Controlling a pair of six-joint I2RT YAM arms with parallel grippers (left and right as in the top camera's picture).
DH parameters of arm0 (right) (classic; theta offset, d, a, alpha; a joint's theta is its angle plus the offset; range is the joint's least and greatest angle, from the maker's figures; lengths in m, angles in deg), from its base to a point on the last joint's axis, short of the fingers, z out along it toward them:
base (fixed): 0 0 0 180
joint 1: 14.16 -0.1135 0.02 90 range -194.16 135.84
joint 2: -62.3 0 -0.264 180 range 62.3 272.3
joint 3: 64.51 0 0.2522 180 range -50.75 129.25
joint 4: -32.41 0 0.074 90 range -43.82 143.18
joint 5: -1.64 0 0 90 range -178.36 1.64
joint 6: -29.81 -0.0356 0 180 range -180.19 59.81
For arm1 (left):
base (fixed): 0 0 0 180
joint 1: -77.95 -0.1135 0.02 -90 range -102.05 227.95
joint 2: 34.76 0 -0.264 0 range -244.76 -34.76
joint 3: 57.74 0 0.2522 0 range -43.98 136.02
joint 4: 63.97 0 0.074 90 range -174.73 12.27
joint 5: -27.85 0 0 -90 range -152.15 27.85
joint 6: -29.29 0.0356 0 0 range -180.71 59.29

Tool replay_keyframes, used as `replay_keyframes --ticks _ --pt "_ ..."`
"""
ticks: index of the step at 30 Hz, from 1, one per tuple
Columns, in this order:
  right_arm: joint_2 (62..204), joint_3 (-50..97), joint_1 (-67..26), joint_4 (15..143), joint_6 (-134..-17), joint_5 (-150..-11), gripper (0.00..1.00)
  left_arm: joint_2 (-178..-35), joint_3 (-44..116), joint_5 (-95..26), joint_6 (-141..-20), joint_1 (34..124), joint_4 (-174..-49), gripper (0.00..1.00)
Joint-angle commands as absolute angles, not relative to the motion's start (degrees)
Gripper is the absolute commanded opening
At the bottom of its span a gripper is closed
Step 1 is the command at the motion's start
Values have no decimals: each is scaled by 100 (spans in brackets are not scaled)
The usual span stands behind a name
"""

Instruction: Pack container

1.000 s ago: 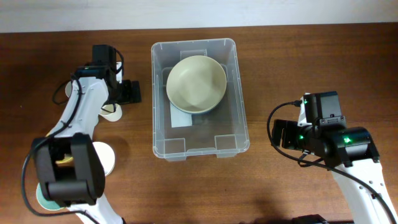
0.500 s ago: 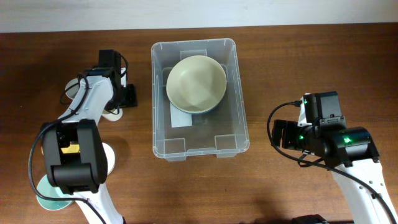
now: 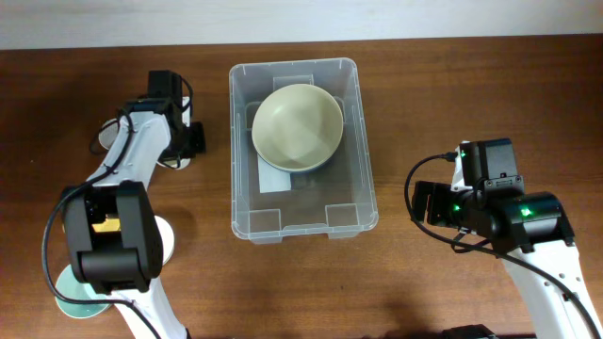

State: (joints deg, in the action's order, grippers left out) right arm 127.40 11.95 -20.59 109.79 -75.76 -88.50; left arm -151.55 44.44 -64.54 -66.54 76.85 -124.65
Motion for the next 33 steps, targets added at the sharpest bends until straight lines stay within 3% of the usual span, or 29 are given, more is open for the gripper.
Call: replay_keyframes --ticks 1,9,13,15,23,33 --pt "12735 1160 -2101 10981 -7543 -8922 99 -15160 4860 -6492 -6647 7683 -12662 1" --pt "12735 1160 -2099 10981 -7543 -8927 99 -14790 6116 -6489 -6647 7836 -13947 1" --pt "12720 1162 -2079 11007 -7605 -9191 95 -14358 6731 -6489 -6645 8207 -14633 1" --pt "12644 1166 -1928 11071 -8186 -9700 95 -14014 7002 -6476 -6643 8623 -15033 1" --pt "12209 1169 -857 11139 -8512 -9652 99 -13625 7015 -5912 -6560 9866 -15584 0" --pt "12196 1166 -700 11348 -8446 -9543 99 -14012 7006 -5281 -6562 11011 -15534 1"
